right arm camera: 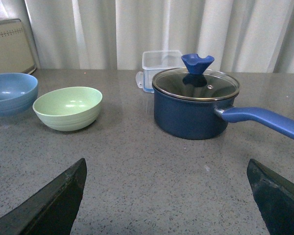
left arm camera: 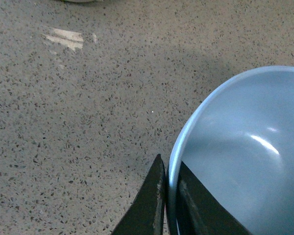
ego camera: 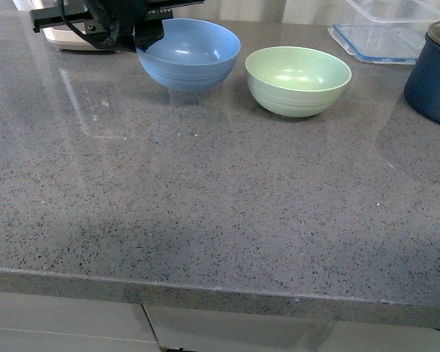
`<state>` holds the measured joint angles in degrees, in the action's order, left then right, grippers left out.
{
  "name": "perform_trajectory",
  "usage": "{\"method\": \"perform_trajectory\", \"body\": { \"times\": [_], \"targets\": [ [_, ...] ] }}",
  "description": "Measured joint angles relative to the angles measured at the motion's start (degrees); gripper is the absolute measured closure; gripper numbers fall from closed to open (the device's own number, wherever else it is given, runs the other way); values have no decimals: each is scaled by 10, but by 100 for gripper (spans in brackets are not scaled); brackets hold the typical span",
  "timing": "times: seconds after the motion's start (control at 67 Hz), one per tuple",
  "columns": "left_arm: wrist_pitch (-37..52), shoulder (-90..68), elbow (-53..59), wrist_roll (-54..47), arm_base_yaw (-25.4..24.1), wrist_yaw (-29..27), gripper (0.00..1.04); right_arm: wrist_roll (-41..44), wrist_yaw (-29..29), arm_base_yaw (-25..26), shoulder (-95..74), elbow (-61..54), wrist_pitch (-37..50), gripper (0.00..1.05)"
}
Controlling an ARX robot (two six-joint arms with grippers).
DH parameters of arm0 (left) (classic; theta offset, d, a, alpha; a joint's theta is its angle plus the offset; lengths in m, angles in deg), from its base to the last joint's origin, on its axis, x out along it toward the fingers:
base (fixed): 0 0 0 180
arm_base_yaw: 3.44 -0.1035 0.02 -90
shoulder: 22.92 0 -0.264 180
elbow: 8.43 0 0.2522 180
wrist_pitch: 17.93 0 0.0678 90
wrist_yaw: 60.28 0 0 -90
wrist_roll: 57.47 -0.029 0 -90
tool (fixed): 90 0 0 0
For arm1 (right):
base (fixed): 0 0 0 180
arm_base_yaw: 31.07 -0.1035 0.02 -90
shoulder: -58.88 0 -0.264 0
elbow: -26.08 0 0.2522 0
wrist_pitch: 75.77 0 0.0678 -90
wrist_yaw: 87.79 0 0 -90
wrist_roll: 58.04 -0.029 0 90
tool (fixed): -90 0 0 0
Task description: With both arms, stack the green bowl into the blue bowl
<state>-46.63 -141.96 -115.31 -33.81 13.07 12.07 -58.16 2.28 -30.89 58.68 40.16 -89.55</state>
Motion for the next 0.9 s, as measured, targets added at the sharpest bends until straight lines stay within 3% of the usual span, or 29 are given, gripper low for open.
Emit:
{"method": "perform_trajectory", "body": {
  "times": [0.582, 0.896],
  "targets": [
    [0, -2, 0, 2, 3, 14, 5, 0, 0, 0, 0, 0, 0, 10],
    [0, -2, 0, 3, 3, 14, 7, 0, 0, 0, 0, 0, 0, 10]
  ]
}}
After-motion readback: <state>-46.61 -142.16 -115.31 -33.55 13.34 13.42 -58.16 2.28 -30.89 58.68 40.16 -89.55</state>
